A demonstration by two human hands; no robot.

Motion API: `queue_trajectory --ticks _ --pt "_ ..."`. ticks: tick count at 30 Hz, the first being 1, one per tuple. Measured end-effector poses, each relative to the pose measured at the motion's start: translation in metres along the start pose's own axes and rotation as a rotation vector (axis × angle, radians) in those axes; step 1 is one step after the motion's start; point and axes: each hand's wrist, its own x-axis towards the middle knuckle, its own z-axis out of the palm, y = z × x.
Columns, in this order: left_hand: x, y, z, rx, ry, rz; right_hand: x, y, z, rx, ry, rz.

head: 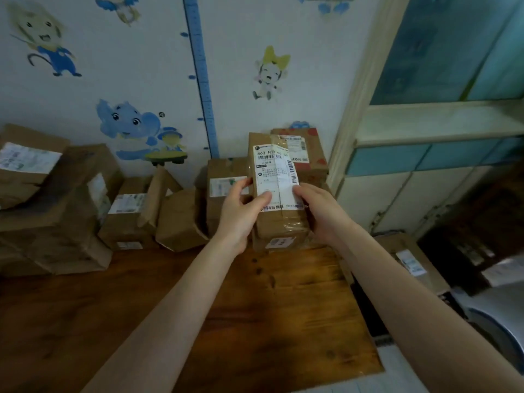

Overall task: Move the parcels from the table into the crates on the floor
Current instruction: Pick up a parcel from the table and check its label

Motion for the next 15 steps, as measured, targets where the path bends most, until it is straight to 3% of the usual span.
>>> queue_trajectory --ticks 15 --pt "-0.065 -0.063 0.223 -0.009 -0.110 -0.042 -0.081 0.008 -0.239 -0.107 0.049 0.002"
